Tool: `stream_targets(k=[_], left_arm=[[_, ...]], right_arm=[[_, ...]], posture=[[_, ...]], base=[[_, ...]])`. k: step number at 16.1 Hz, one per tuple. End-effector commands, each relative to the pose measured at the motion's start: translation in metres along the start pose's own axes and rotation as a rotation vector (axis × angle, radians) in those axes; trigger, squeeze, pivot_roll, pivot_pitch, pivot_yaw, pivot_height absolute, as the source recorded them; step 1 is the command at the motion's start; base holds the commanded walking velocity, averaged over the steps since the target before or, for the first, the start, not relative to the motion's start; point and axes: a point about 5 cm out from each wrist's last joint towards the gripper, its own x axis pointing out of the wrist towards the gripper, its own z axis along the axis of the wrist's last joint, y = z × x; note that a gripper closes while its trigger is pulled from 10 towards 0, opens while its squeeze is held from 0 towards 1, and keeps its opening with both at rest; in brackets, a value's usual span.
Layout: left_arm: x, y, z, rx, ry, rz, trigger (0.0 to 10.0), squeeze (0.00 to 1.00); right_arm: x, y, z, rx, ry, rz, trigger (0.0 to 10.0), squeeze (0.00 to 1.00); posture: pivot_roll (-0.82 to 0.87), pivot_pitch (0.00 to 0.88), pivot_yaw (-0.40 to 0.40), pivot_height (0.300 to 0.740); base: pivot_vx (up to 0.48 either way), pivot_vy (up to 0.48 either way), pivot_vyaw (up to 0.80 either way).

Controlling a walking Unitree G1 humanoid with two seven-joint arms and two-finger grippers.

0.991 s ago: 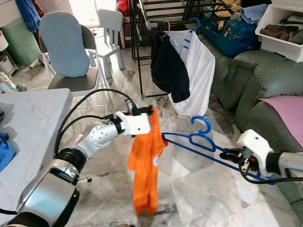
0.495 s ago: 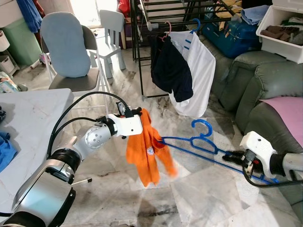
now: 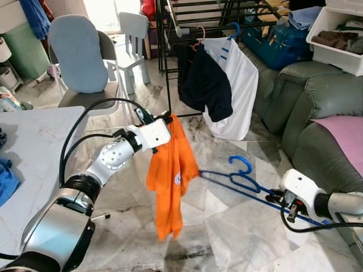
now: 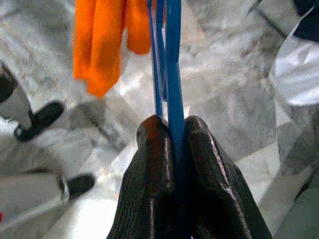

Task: Hang hanger

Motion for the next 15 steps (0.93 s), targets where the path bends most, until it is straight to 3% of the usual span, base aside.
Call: stream_targets(k=[1,3,7,12,15], left_arm=[[0.005,0.011,0.007,0.004,-0.025,0.022,10.0,0.0],[0.005,-0.005,0.003,0.024,0.003,-0.042,10.0,0.0],[0.004,-0.011,-0.006,0.036,0.079,-0.068,10.0,0.0],[0.009,-0.011,-0.004,0.045,0.094,-0.058,10.0,0.0],[0.008,-0.011,-0.008,0.05,0.131,-0.064,10.0,0.0]], right_arm=[[-0.001,-0.003,0.009,0.0,-0.05,-0.022,10.0,0.0],[-0.002,-0.01,0.021,-0.033,-0.11,-0.066,10.0,0.0],[-0.009,-0.031,0.036,-0.019,-0.216,-0.202,10.0,0.0],[-0.009,-0.013,0.035,-0.003,-0.21,-0.022,10.0,0.0],[-0.02,-0.018,0.029,-0.035,-0.15,-0.032,10.0,0.0]], posture=[[-0.2,0.0,0.056,0.74],[-0.2,0.0,0.058,0.74],[-0.21,0.0,0.06,0.74],[-0.21,0.0,0.059,0.74],[-0.21,0.0,0.06,0.74]], base=[[0.0,0.0,0.0],[0.0,0.0,0.0],[0.0,0.0,0.0],[0.0,0.0,0.0],[0.0,0.0,0.0]])
